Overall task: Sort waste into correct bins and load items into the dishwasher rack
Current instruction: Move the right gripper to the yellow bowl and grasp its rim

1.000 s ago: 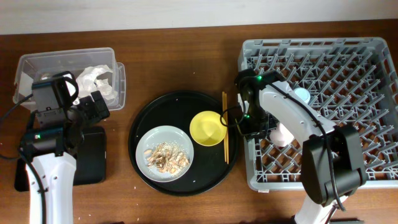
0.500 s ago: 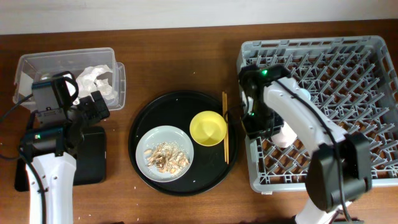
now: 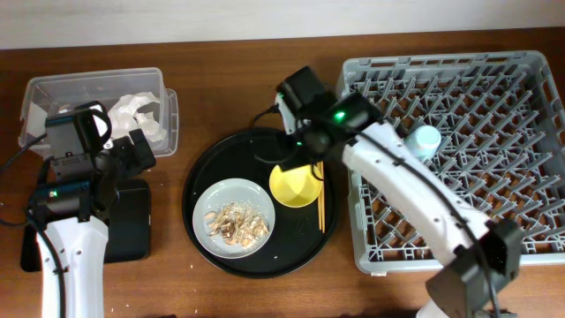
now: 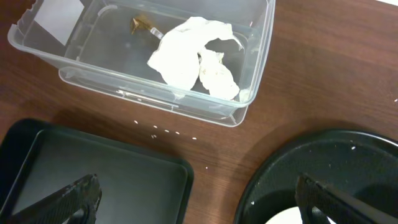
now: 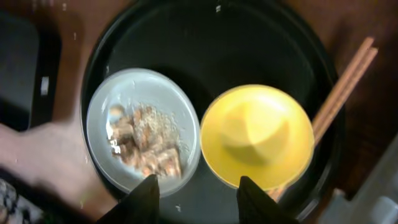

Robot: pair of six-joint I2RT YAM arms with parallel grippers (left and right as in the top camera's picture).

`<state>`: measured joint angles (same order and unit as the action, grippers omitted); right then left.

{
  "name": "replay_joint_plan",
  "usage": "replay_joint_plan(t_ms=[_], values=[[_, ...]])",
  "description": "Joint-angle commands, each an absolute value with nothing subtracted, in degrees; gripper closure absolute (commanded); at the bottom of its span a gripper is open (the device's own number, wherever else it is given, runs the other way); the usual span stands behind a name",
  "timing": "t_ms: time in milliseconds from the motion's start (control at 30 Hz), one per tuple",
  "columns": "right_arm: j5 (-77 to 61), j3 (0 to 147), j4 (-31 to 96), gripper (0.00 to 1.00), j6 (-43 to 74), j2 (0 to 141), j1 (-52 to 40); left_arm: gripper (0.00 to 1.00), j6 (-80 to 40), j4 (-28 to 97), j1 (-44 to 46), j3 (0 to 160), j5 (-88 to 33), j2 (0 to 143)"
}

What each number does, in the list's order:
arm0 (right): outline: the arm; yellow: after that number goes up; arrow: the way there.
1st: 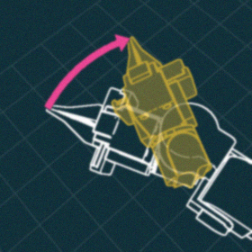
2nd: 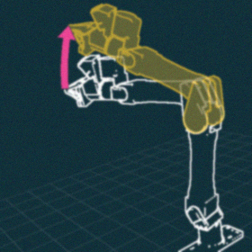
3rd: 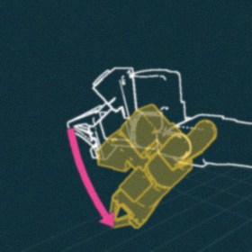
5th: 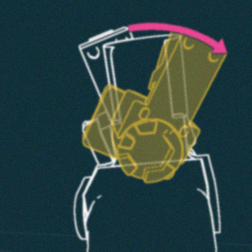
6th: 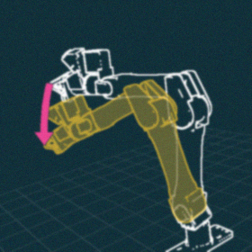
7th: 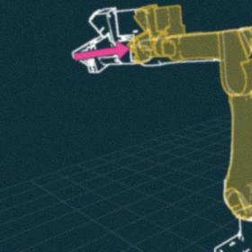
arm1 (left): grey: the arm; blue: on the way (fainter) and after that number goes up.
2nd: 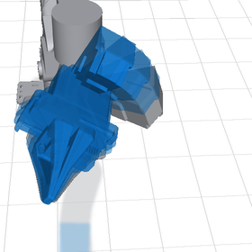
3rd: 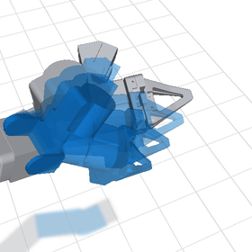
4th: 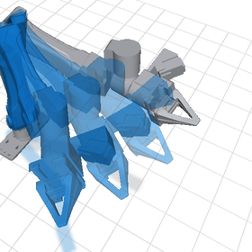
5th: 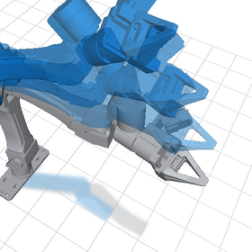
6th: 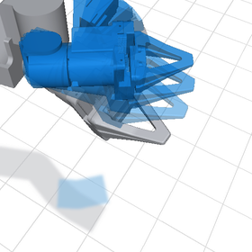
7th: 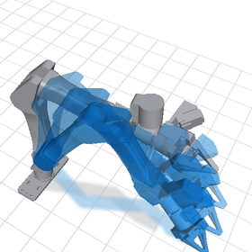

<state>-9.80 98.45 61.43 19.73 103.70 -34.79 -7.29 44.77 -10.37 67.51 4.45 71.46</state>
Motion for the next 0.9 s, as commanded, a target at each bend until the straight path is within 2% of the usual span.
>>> replay_joint_plan(t_ms=[0, 200, 633, 733, 767, 867], values=[[-5.3, 98.3, 55.9, 0.58, 27.8, 110.3, -38.1, 0.01, -6.8, 44.7, -10.7, 67.6, 4.1, 71.1], [2.1, 98.3, 54.3, 0.62, 41.3, 121.0, -41.2, 0.01, -6.8, 44.7, -10.7, 67.6, 4.1, 71.1], [2.0, 96.9, 53.5, 0.64, 44.5, 126.7, -41.4, 0.01, -6.8, 44.7, -10.7, 67.6, 4.1, 71.1], [1.7, 97.4, 53.5, 0.76, 44.4, 126.7, -41.4, 0.01, -6.8, 44.7, -10.7, 67.6, 4.1, 71.1], [1.6, 97.4, 53.5, 0.83, 44.4, 126.7, -41.4, 0.01, -6.8, 44.7, -10.7, 67.6, 4.1, 71.1], [-0.5, 97.8, 53.5, 0.86, 44.4, 126.7, -41.4, 0.01, -6.8, 44.7, -10.7, 67.6, 4.1, 71.1]])
